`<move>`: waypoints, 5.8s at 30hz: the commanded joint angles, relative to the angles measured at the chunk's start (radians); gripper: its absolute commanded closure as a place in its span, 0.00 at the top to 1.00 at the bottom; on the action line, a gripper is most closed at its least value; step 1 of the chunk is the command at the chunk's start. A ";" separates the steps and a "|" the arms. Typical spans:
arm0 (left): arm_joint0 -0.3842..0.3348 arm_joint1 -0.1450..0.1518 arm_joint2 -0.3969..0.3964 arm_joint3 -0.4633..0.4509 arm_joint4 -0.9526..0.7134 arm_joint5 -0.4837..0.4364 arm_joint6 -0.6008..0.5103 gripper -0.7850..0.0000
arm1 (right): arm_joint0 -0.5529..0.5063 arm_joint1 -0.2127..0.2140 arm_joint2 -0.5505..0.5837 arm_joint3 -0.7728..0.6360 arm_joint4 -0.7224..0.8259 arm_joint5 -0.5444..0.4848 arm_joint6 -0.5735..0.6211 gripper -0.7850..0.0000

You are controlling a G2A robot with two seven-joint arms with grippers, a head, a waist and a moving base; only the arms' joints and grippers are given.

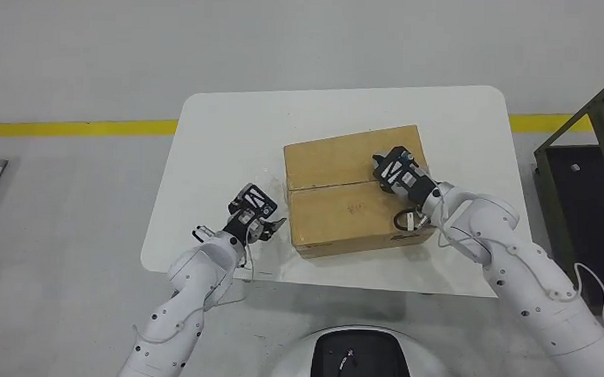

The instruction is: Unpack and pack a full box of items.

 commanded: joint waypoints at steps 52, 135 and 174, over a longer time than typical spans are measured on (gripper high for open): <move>-0.262 -0.109 0.058 0.059 -0.161 0.173 0.093 1.00 | 0.004 -0.033 0.079 -0.002 0.113 0.055 0.043 0.00; -0.246 -0.209 0.006 -0.068 0.012 -0.013 -0.253 1.00 | -0.108 0.048 0.379 -0.106 0.230 0.035 0.259 1.00; -0.400 -0.314 0.298 0.042 -0.088 -0.032 -0.140 1.00 | -0.243 0.087 0.628 -0.187 0.227 0.068 0.302 1.00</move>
